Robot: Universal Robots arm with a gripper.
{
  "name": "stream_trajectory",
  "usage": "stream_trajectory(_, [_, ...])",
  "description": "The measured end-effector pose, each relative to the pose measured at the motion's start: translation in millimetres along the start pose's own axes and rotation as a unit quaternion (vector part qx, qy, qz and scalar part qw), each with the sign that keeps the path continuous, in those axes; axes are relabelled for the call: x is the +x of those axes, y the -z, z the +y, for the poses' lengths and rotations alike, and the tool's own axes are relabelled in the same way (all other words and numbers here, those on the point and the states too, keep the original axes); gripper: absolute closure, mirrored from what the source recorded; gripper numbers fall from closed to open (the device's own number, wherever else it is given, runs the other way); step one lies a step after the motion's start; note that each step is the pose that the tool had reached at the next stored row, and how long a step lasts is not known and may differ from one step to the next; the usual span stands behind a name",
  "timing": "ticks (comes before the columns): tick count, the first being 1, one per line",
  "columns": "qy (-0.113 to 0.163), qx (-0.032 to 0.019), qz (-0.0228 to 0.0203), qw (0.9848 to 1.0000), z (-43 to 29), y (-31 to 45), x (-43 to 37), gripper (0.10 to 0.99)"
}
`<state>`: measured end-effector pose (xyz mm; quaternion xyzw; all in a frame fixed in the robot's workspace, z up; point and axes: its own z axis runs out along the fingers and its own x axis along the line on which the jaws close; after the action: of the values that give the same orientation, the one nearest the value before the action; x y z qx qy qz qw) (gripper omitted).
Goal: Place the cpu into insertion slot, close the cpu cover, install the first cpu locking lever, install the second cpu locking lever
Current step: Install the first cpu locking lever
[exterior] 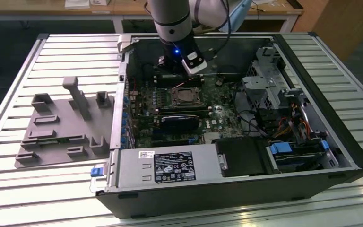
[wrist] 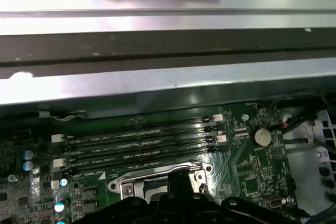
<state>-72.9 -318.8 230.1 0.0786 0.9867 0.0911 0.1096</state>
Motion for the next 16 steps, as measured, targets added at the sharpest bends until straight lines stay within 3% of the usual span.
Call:
stream_trajectory(7, [-0.031,0.0065,-0.0064,0.9995,1.8,-4.3,1.3,0.984])
stream_trajectory(16, [-0.042,0.0088,-0.0086,0.9991,14.4,-10.1,4.5,0.984])
